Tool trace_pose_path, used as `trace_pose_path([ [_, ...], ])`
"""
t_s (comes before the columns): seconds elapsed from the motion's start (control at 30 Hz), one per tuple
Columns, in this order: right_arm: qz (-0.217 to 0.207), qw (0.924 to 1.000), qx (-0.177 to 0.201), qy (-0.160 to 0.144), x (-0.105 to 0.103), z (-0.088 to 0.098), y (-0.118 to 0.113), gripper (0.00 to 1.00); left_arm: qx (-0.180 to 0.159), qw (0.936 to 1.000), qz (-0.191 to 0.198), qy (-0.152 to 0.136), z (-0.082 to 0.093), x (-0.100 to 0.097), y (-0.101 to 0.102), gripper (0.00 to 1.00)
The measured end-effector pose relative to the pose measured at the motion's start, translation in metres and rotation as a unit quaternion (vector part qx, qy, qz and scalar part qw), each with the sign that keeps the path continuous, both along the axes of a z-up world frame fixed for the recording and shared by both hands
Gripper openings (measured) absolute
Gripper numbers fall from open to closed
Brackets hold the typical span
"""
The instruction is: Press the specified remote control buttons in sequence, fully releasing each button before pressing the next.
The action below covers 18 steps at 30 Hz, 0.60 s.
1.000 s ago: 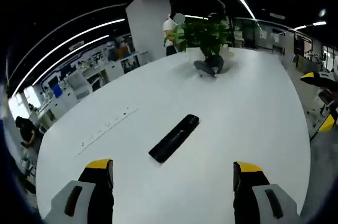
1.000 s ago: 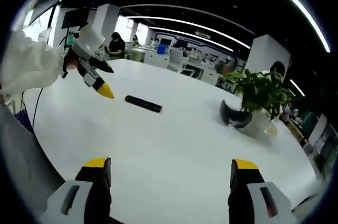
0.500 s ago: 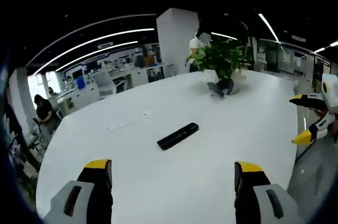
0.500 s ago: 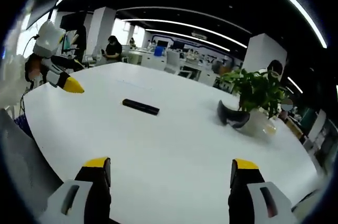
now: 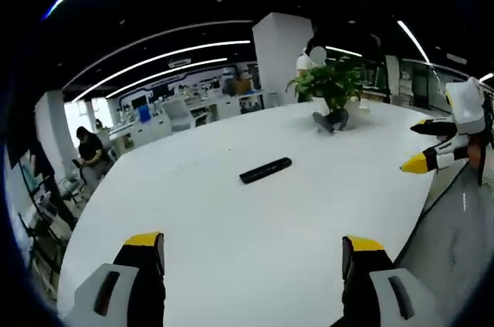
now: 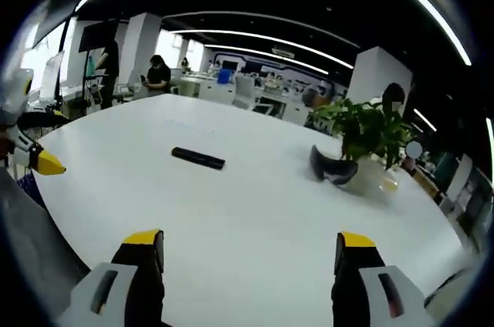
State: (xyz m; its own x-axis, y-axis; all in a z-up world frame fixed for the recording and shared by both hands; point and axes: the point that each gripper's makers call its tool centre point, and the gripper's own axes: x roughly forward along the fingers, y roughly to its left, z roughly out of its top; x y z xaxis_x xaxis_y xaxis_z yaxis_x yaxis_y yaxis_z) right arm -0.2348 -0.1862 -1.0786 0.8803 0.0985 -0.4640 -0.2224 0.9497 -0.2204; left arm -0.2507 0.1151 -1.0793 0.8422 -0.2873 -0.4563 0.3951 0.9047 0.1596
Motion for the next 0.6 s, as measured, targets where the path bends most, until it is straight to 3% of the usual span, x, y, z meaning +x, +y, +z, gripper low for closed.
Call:
trace_pose_path([
  [0.1,-0.005,1.0000,-0.001,0.001,0.000,-0.001,-0.002,0.91,-0.016,0.9998,0.014,-0.002,-0.001,-0.004,0.003,0.99],
  [0.23,-0.010,0.9999,-0.005,0.011,0.001,-0.005,-0.004,0.91,-0.005,0.9996,0.027,-0.013,0.002,0.000,0.007,0.98],
  [0.33,-0.014,0.9997,-0.008,0.018,0.001,-0.007,-0.006,0.91,-0.023,0.9994,0.027,0.001,-0.002,0.005,0.004,0.99],
  [0.6,-0.034,0.9992,-0.003,0.020,0.002,-0.007,-0.012,0.97,-0.027,0.9991,0.032,-0.007,-0.001,0.007,0.005,1.00],
])
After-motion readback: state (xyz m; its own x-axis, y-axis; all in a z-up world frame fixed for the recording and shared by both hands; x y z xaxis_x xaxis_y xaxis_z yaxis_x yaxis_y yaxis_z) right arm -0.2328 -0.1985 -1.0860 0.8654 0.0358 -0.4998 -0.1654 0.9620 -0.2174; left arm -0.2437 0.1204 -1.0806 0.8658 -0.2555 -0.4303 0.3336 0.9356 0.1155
